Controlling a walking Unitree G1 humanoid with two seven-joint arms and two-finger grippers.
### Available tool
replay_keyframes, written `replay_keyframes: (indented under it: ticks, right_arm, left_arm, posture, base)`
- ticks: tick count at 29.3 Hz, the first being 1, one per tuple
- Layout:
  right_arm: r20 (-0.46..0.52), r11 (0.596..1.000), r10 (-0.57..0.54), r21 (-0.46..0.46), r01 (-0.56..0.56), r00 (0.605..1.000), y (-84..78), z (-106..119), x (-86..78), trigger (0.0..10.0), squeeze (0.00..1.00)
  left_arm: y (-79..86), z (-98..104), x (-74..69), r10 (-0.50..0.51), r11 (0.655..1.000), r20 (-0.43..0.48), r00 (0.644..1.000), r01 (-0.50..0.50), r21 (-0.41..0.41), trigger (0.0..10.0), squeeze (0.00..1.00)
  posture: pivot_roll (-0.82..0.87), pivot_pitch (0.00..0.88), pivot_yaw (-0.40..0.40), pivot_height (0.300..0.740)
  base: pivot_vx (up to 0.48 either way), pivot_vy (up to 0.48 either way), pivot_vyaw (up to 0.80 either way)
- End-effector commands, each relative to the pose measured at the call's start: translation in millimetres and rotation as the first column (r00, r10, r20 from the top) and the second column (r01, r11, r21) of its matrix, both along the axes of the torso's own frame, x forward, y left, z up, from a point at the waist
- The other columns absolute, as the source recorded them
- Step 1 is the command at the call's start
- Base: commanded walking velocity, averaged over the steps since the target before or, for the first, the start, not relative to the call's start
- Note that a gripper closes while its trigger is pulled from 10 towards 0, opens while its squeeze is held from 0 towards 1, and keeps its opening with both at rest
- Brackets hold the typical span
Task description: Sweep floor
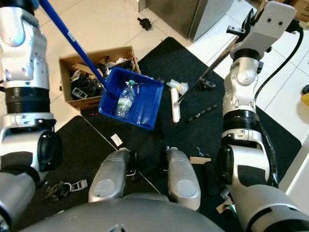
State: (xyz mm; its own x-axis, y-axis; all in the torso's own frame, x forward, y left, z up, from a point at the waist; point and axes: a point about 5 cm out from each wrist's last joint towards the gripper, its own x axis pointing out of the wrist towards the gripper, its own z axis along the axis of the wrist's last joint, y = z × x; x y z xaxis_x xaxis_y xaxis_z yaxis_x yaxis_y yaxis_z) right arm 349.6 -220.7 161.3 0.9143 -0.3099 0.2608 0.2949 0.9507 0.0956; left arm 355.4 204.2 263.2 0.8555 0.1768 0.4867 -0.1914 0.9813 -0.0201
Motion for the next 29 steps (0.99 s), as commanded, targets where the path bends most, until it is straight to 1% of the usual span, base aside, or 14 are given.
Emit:
replay_keyframes:
  ticks: [1,12,29]
  right_arm:
    - [0.049,1.000,-0.024,0.007,0.024,0.998,-1.9,7.1,-1.5,10.0,0.00]
    - [0.046,1.000,-0.029,0.011,0.029,0.999,-1.1,5.3,-1.7,10.0,0.00]
    - [0.032,0.999,-0.032,0.011,0.032,0.999,-1.7,2.0,-2.5,10.0,0.00]
  left_arm:
    - [-6.7,7.2,-3.3,-0.010,0.999,0.043,0.999,0.008,0.033,10.0,0.00]
    - [-7.8,11.1,-4.2,-0.014,0.999,0.051,0.999,0.012,0.045,10.0,0.00]
    - [-8.4,9.5,-4.7,-0.009,0.998,0.047,0.999,0.007,0.056,10.0,0.00]
  posture:
    - [0.16,0.000,-0.033,0.740]
    - [0.15,0.000,-0.030,0.740]
    - [0.15,0.000,-0.029,0.740]
  base:
    - [0.480,0.000,0.00]
    - [0.480,0.000,0.00]
    - [0.480,0.000,0.00]
